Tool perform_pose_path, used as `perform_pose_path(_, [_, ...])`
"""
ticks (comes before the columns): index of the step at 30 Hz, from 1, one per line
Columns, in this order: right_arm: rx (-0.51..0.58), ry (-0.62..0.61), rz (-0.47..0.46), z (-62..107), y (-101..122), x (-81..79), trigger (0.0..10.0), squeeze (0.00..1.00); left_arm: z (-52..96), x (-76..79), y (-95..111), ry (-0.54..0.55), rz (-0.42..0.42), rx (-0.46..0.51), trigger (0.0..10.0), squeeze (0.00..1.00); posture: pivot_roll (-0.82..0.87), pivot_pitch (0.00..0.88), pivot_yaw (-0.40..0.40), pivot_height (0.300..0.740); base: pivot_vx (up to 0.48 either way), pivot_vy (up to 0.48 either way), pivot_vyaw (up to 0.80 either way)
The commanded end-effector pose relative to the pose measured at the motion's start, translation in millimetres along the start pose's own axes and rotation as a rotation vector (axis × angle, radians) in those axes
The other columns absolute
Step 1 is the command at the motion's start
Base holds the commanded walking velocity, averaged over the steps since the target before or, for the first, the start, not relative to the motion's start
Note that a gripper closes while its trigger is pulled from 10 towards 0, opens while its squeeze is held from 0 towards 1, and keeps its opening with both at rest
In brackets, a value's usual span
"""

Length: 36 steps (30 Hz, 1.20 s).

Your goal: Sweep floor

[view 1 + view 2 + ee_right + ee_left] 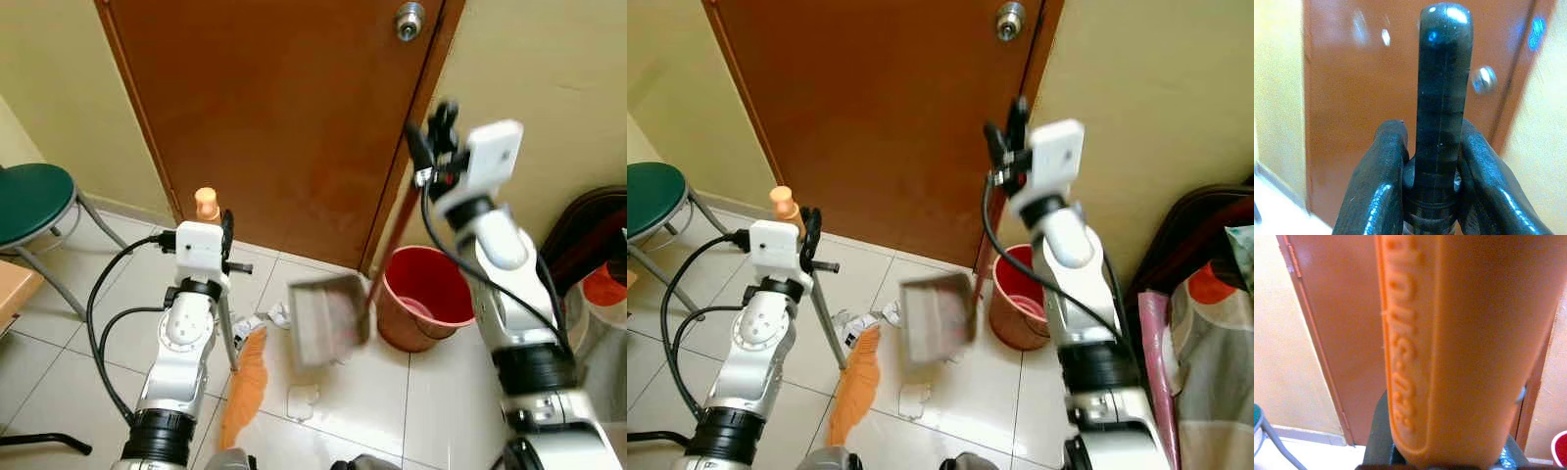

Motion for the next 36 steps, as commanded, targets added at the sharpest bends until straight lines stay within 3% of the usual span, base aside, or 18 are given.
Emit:
perform_pose_path(1, [0.025, -0.038, 0.025, 1.3, 5, 8.4, 10.0, 0.0, 3.6, -0.5, 2, -0.003, 0.006, 0.007, 10.0, 0.0, -0.02, 0.0, -0.049, 0.74, 0.0, 0.0, 0.0])
perform_pose_path(5, [-0.037, -0.086, 0.033, 9.5, -15, 17.3, 10.0, 0.0, 8.1, 0.9, -1, -0.002, 0.009, -0.01, 10.0, 0.0, -0.02, 0.0, -0.046, 0.74, 0.0, 0.0, 0.0])
perform_pose_path(7, [-0.103, -0.162, 0.031, 21.1, -36, 30.9, 10.0, 0.0, 13.8, 1.9, -2, 0.002, 0.013, -0.02, 10.0, 0.0, 0.0, 0.002, -0.046, 0.74, 0.0, 0.0, 0.0])
perform_pose_path(14, [-0.162, -0.258, 0.082, 26.5, -55, 50.2, 10.0, 0.0, 15.5, -6.7, -1, 0.025, 0.001, -0.034, 10.0, 0.0, 0.04, 0.03, -0.027, 0.74, 0.0, 0.0, 0.0])
perform_pose_path(22, [-0.181, -0.323, 0.038, 30.4, -67, 53.2, 10.0, 0.0, 14.1, -1.0, 0, -0.003, -0.014, -0.032, 10.0, 0.0, 0.1, 0.001, -0.016, 0.74, 0.0, 0.0, 0.0])
perform_pose_path(27, [-0.225, -0.343, -0.022, 43.7, -83, 50.9, 10.0, 0.0, 8.7, -3.2, -1, 0.012, -0.019, -0.033, 10.0, 0.0, 0.11, 0.0, -0.041, 0.74, 0.0, 0.0, 0.0])
perform_pose_path(29, [-0.302, -0.334, -0.058, 59.1, -98, 46.3, 10.0, 0.0, 6.0, -5.5, 0, 0.026, -0.019, -0.033, 10.0, 0.0, 0.1, 0.0, -0.052, 0.74, 0.0, 0.0, 0.0])
perform_pose_path(36, [-0.408, -0.312, -0.074, 80.9, -111, 44.9, 10.0, 0.0, 5.3, -1.8, 0, 0.039, -0.009, -0.031, 10.0, 0.0, 0.04, 0.0, -0.072, 0.74, 0.0, 0.0, 0.0])
Point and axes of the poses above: a point about 5 cm out from each wrist's last joint towards the gripper, its own z axis pointing back from the gripper into the wrist, its own y axis along the axis of the wrist's last joint, x = y × z, the point moved 3 cm from there along -z, pointing out of the wrist towards the gripper, and after that the axes turned 4 degrees about -z, right-handed, at the moved point
